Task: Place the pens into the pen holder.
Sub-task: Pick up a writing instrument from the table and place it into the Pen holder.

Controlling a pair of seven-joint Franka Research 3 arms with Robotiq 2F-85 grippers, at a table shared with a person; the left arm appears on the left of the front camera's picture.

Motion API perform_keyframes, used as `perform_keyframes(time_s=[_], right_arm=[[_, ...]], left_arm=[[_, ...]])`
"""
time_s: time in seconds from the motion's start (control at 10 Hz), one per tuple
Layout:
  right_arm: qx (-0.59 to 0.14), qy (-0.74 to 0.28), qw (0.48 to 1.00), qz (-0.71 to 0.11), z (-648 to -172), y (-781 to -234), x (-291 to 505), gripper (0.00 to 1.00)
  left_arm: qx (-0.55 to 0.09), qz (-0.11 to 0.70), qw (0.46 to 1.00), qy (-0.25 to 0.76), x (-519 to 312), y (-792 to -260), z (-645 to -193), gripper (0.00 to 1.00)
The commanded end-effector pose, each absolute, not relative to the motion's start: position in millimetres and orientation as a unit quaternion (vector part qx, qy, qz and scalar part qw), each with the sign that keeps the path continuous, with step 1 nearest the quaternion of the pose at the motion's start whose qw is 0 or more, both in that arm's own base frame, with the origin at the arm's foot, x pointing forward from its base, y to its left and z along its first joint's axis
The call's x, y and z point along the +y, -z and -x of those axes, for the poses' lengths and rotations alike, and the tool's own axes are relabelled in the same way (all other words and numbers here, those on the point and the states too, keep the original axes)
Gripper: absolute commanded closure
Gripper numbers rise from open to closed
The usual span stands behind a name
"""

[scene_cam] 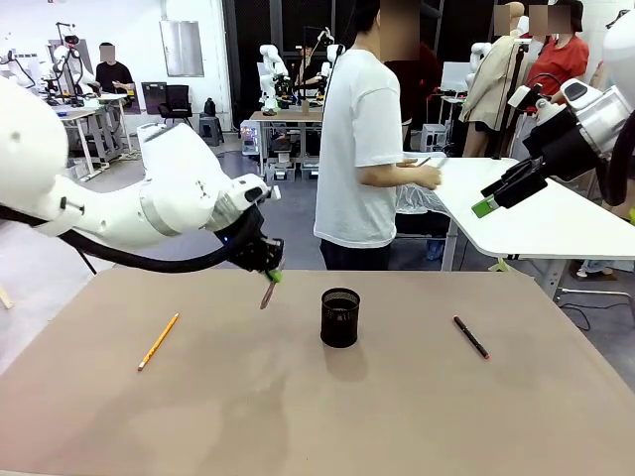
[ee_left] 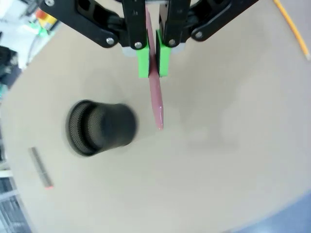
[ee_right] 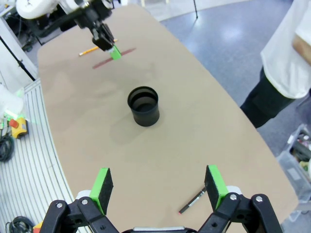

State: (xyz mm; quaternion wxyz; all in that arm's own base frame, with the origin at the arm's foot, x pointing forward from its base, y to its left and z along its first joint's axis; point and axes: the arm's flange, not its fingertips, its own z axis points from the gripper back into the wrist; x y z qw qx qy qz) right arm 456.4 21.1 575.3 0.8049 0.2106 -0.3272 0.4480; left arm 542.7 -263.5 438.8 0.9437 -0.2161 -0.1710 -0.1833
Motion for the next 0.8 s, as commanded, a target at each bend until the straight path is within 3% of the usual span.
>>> perform_keyframes(time_s=[0.0,0.4,0.7], right_arm=[[-0.328,-0.449,0.804,-0.212,-456.2,-576.5,20.9,0.0],[-0.328,-0.449,0.804,-0.212,-456.2,-576.5,20.9,0.0],[-0.328,-0.449,0.804,-0.212,-456.2,-576.5,20.9,0.0]], left_arm=[[-0.211,0.321,0.885,0.264,-233.3,-437.3,-519.7,1.0],[-0.307,0.48,0.735,0.368,-220.8,-456.0,-492.5,1.0],[-0.373,0.491,0.654,0.437,-219.1,-460.3,-474.4,1.0]])
